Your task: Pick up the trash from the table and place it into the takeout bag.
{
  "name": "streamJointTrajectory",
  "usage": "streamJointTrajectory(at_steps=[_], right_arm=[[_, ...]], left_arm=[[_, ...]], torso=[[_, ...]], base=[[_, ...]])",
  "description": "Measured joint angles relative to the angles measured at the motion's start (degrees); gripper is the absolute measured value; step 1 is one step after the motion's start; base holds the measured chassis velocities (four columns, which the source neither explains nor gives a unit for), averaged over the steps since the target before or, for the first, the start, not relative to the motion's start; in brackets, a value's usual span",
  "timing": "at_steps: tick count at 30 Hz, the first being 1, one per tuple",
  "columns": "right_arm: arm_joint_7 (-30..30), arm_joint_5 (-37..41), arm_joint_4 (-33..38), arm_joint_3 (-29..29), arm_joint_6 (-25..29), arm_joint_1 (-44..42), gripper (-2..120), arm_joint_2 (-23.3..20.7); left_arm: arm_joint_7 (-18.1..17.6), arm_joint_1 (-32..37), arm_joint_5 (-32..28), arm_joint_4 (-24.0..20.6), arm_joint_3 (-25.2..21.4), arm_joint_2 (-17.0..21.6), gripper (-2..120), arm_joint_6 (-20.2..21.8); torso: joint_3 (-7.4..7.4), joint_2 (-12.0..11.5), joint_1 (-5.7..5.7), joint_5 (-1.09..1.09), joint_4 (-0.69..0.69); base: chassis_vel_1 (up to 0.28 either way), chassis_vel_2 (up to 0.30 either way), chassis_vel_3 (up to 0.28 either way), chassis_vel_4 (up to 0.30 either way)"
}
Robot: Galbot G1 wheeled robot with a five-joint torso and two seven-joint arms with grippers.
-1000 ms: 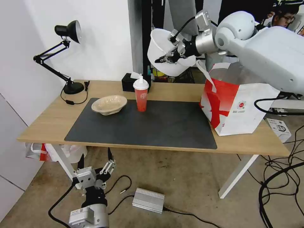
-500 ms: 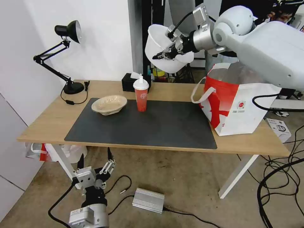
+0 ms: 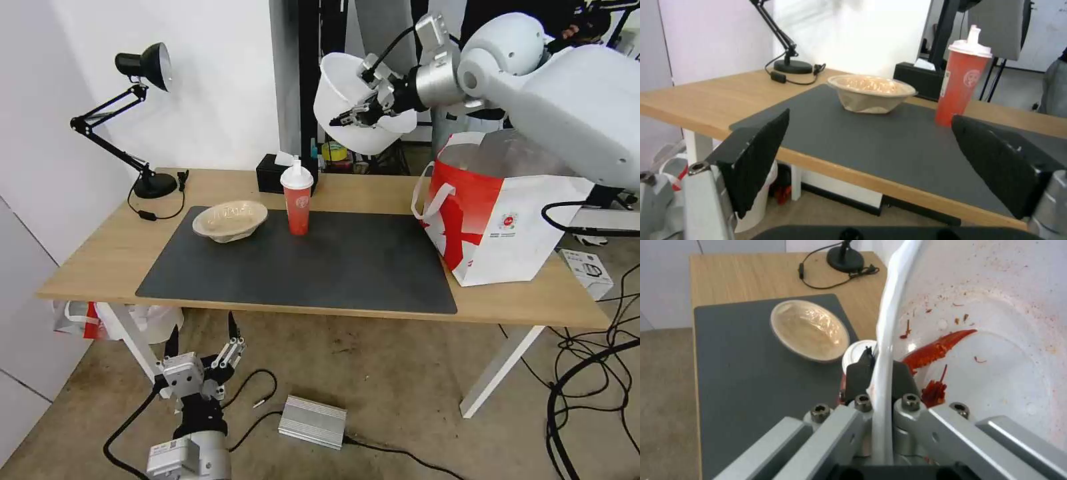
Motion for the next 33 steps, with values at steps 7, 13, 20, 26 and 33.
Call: streamJointTrajectory(at_steps=[7, 13, 20, 26, 33], right_arm=[[-0.78, -0.16, 0.74, -1.14, 0.04, 0.94, 0, -2.7], [-1.4, -0.3, 1.01, -1.93, 0.19, 1.47, 0, -4.8], [-1.84, -0.48, 1.05, -2.04, 0.5, 1.57, 0, -6.86], [-2.75, -1.67, 0.76, -2.04, 1.07, 2.05, 0, -8.18], [-3.02, -1.94, 0.46, -2.15, 1.18, 2.28, 0, -8.68]], left_arm=[[0.0, -0.12, -0.05, -0.41, 0.1, 0.45, 95, 0.0], [0.04, 0.34, -0.05, -0.92, 0.22, 0.56, 95, 0.02], [0.26, 0.12, -0.18, -1.09, 0.14, 0.93, 95, 0.05], [0.57, -0.57, -0.84, -1.32, 0.13, 1.02, 95, 0.44], [0.63, -0.97, -1.14, -1.21, 0.38, 0.94, 95, 0.66]], torso=[[0.0, 0.0, 0.0, 0.01, 0.0], [0.0, 0.0, 0.0, 0.0, 0.0], [0.0, 0.0, -0.01, 0.0, 0.0], [0.0, 0.0, -0.01, -0.01, 0.0], [0.0, 0.0, -0.01, 0.0, 0.0]], base=[[0.0, 0.0, 0.0, 0.0], [0.0, 0.0, 0.0, 0.0], [0.0, 0.0, 0.0, 0.0], [0.0, 0.0, 0.0, 0.0], [0.0, 0.0, 0.0, 0.0]])
